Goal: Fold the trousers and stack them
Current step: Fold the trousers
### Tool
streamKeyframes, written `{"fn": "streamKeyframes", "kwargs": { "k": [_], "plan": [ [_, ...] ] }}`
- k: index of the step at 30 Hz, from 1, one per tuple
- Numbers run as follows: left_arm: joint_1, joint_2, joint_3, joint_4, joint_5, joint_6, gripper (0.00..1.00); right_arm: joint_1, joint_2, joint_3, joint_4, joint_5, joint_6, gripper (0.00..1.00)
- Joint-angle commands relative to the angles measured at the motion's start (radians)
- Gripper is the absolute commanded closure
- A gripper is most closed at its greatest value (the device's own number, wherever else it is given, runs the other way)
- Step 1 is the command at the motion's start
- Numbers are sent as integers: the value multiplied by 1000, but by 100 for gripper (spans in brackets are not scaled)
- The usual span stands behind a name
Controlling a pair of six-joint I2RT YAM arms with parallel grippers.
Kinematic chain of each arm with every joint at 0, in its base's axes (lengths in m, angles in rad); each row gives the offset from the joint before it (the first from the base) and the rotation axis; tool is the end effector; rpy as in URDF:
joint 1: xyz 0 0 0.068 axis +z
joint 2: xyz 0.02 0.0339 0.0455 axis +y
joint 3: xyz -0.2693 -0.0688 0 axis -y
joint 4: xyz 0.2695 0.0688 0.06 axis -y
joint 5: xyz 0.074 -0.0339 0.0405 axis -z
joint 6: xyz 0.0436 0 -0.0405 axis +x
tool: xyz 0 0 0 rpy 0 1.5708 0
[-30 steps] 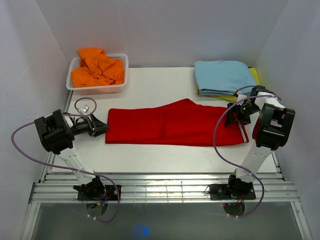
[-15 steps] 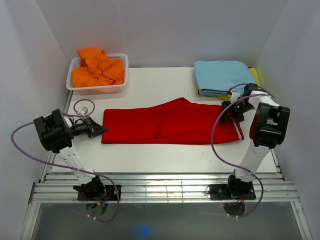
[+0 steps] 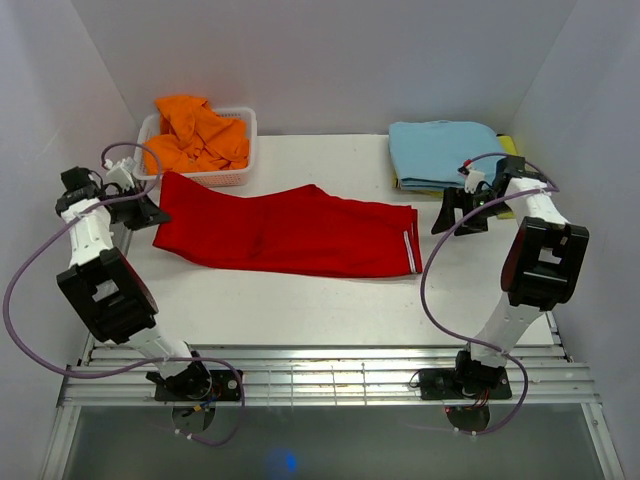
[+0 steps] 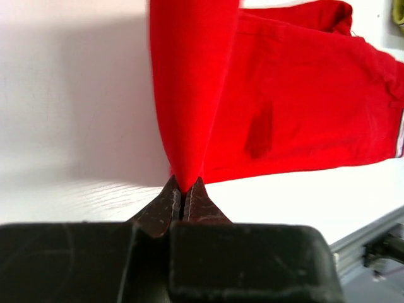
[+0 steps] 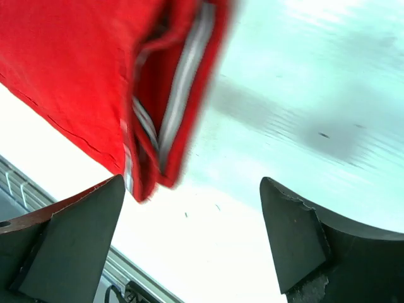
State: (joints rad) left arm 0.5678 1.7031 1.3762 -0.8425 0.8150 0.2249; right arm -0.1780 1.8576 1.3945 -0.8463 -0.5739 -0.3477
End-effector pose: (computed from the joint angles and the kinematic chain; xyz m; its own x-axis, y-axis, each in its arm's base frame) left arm 0.3295 0.1726 0.2551 -0.7853 -0.3195 -0.5303 0.0472 0.8231 -0.5659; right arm 0.3907 -0.0462 0.1982 -0.8975 -0.1293 -0.4217 -0.3140 0.8587 0.4050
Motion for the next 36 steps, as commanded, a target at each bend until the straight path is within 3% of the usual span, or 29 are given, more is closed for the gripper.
{"fn": "streamKeyframes", "kwargs": {
  "k": [1,3,8,18,23,26,30,36],
  "plan": [
    [-103,-103,66,-92,-129,-34,100,-57,-38,40,-40,-44,7,7],
    [-202,-128,83,-112,-217,-102,100,-60,-20,21,-27,-55,13,7],
    [-385,-126,113,-110,-243,-277,100,-16,44,-29,76,-159,87,6],
    [-641,-7,138,-43,-237,-466,100,101,158,-91,220,-259,164,2],
    [-710,6,146,8,-255,-510,100,129,209,-95,292,-280,219,5],
    [-735,9,159,17,-267,-530,100,141,226,-100,312,-288,231,24],
    [-796,13,181,37,-289,-568,100,155,216,-127,381,-265,266,92],
    [-910,75,219,45,-318,-656,100,204,216,-123,385,-291,276,92]
  ]
}}
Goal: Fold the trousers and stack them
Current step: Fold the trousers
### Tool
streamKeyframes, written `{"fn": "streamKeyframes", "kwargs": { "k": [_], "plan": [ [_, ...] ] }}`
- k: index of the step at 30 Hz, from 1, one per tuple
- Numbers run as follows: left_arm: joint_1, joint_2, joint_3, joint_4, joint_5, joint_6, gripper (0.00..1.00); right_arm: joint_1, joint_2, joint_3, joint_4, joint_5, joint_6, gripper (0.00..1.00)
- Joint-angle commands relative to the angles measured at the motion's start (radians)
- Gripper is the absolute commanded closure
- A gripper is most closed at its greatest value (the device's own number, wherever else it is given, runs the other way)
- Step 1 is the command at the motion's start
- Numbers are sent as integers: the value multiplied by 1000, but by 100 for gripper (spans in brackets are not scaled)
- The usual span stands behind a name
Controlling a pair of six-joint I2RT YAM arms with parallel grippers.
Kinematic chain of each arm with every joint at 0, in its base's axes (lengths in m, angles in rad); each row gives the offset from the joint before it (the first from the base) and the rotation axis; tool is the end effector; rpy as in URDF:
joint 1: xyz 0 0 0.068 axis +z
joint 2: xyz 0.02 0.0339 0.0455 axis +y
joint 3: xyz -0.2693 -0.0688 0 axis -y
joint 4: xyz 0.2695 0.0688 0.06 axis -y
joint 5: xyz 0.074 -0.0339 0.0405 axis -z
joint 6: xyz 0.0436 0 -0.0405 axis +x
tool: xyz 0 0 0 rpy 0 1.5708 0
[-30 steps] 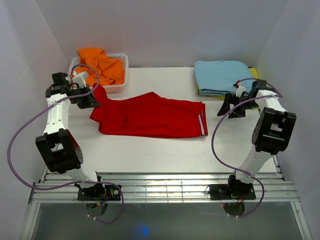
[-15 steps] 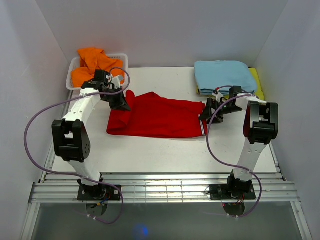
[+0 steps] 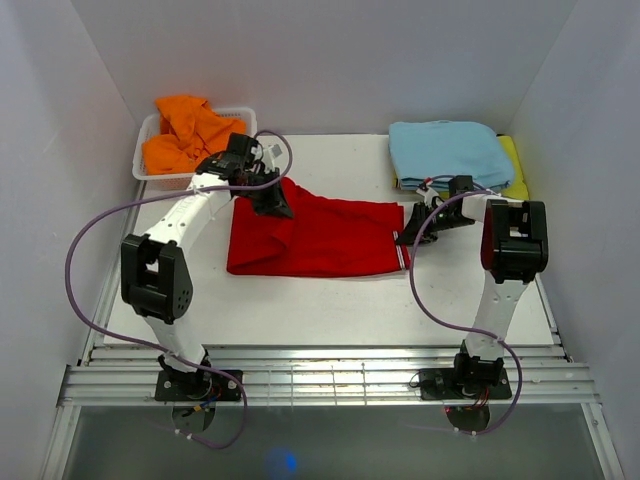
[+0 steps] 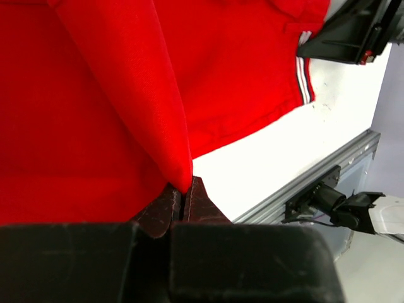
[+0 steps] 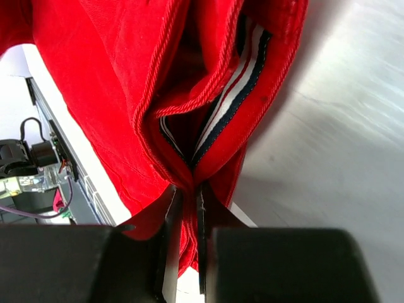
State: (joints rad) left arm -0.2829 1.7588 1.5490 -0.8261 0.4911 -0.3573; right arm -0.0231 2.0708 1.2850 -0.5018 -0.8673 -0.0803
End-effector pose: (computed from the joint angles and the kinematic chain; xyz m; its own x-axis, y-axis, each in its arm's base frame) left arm 0.3820 -0.1324 0.2839 -0.9408 -0.0477 -0.3357 0.1579 0.8144 -0.5584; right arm 0.4113 0.0238 0.1035 -0.9409 -0.0302 -0.3373 -0.2744 0.6513 0.7074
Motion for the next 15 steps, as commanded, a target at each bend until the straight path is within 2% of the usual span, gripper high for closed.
{"fn": "streamKeyframes", "kwargs": {
  "k": [1,9,15],
  "plan": [
    [-74,45,54,33,4,-94,100,61,0,-15,48,-1,11,92],
    [-206,133,86,168,-3,-226,100,89,2,-38,86,-27,39,92],
    [-320,241,151,200,-51,-284,100,109,3,-46,103,-41,54,92]
  ]
}}
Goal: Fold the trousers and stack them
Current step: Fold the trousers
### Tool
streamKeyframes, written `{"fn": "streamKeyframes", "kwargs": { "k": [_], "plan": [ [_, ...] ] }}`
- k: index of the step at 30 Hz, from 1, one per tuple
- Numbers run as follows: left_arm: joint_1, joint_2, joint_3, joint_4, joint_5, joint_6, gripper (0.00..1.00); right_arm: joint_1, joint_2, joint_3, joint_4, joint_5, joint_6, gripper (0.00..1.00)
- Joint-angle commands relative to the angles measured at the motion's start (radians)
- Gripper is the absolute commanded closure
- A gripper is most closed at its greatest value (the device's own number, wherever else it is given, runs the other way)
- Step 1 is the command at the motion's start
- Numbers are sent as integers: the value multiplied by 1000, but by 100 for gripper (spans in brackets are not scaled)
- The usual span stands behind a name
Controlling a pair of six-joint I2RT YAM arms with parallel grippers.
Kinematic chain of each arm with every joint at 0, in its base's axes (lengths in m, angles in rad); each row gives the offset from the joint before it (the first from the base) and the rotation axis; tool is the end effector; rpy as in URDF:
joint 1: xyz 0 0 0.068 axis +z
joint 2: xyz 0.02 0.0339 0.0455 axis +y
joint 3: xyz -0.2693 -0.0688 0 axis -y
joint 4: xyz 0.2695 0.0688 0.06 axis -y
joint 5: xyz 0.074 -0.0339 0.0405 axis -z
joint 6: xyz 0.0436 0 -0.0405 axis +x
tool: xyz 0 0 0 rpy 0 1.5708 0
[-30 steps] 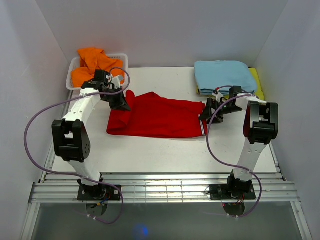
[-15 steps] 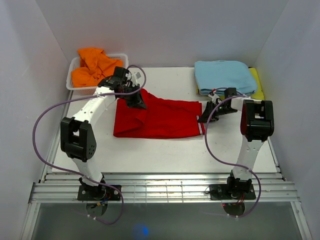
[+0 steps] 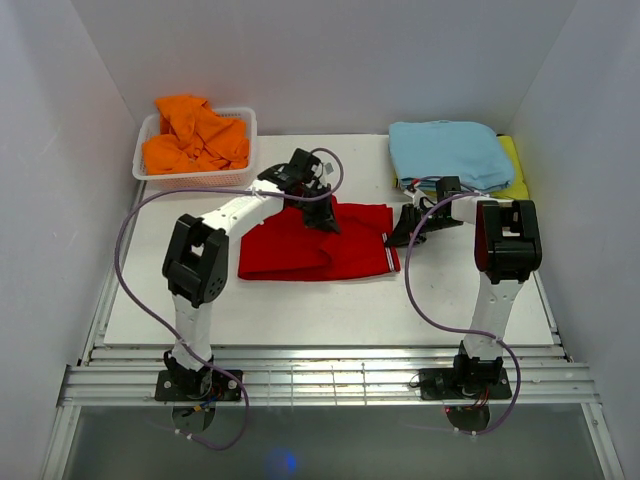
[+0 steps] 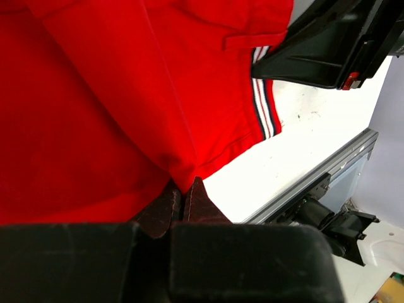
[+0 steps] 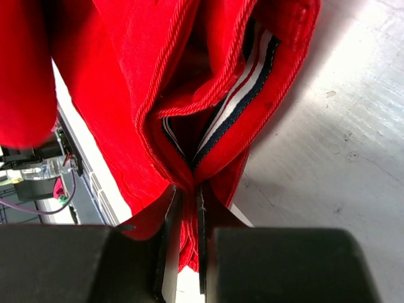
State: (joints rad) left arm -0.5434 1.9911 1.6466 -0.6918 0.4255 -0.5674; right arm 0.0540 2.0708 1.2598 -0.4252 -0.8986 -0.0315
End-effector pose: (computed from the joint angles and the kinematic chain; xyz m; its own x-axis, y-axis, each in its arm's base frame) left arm 0.3859 -0.2541 0.2270 -0.9710 0.0146 -0.2387 0.1531 0.8049 -0.5733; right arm 0.4090 0.0563 0.1002 -0.9336 -0.0701 -0.3515 -0.3197 0.6060 0.7284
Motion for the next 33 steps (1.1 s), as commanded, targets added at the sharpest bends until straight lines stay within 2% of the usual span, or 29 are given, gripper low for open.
{"fn": "streamKeyframes", "kwargs": {
  "k": [1,13,26,28,32,33],
  "plan": [
    [-78,18,62,78,13,-81,100,36,3,-25,28,-11,5,92],
    [-156,149,223,115,-4,-126,100,73,-11,-76,91,-22,51,92],
    [-202,241,236,149,44,-187,100,79,-20,-83,106,-26,65,92],
    [-204,253,234,163,59,-198,93,81,-20,-82,103,-33,62,92],
    [-204,265,257,201,127,-190,70,84,-32,-79,97,-28,58,92],
    [-202,262,259,204,146,-187,57,84,-35,-76,95,-25,58,92]
  ]
}}
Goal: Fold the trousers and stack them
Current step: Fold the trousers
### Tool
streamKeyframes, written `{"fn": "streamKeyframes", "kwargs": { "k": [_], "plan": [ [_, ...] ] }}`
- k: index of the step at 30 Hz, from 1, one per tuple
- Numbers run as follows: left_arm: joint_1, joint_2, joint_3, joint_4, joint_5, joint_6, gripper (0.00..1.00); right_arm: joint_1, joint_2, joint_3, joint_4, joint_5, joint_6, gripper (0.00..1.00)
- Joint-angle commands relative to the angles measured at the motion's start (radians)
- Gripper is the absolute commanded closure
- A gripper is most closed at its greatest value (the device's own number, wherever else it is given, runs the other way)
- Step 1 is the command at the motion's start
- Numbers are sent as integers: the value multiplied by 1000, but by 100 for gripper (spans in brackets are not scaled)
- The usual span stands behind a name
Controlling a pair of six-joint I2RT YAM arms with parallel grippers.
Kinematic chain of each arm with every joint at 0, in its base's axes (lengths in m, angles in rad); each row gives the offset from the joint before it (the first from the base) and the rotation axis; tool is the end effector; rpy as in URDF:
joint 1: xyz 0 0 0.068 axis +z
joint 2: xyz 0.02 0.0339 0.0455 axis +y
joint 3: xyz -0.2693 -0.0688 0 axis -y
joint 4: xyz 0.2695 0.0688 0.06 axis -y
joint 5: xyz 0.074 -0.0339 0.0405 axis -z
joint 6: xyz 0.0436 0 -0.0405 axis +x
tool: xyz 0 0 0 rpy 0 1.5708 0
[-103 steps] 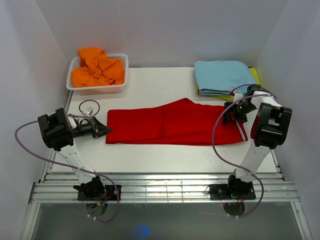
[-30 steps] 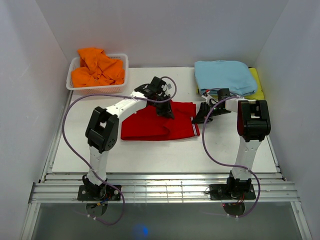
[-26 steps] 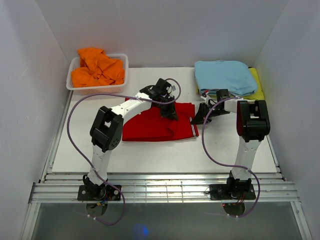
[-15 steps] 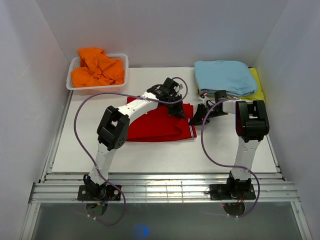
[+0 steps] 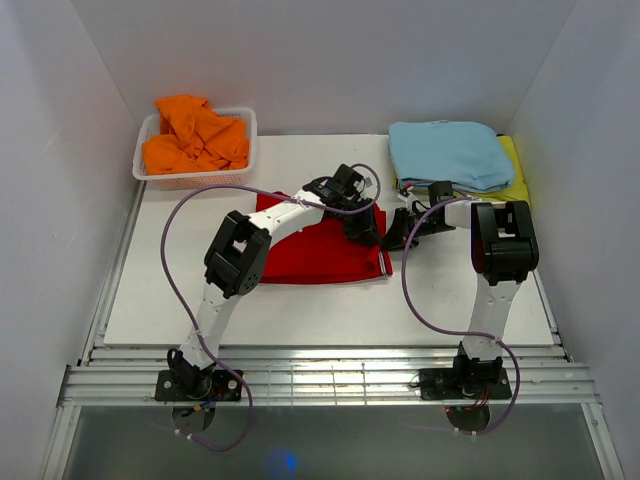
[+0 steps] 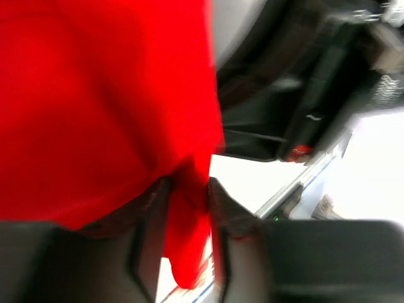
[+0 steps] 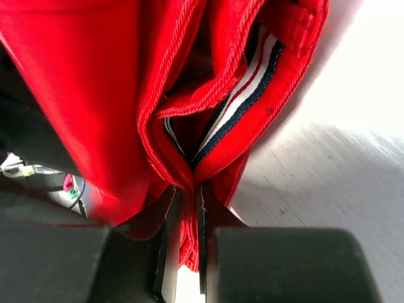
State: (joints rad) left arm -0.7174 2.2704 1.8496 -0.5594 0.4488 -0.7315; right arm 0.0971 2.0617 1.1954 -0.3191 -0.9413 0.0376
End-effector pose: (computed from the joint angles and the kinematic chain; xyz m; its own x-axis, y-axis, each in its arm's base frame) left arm 0.3847 -0.3607 0.1701 -0.9830 0.0590 -0.1737 0.1582 0.7518 -0.6402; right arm 0.3994 0.0743 0.0922 -0.9351 -0.0689 -0.3475 -0.3246 0.5595 0.7626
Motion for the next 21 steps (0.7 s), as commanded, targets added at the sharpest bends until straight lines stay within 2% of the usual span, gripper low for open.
{"fn": "streamKeyframes", "kwargs": {
  "k": [1,3,4,5,10,16,17,19,20,21],
  "plan": [
    [-25,-29,54,69,131,-7,54,41,-28,-10,-20,21,-18,92],
    [-16,-54,24,65,145,6,47,41,-40,-2,-31,33,-25,89],
    [-1,-69,7,65,165,18,39,41,-47,3,-50,42,-33,86],
    [7,-107,-34,65,174,26,37,38,-58,7,-61,50,-33,80],
    [68,-267,-182,52,182,107,36,16,-126,41,-120,108,-87,66],
    [183,-486,-361,15,177,240,35,-45,-187,139,-279,199,-201,63],
    [208,-511,-375,1,180,266,34,-54,-190,179,-303,199,-223,58],
    [287,-578,-394,-23,194,366,23,-74,-196,228,-385,202,-290,48],
    [323,-601,-414,-27,239,406,19,-77,-209,268,-403,197,-307,38],
    [358,-621,-423,-27,273,481,15,-76,-216,285,-414,181,-317,35]
  ]
}}
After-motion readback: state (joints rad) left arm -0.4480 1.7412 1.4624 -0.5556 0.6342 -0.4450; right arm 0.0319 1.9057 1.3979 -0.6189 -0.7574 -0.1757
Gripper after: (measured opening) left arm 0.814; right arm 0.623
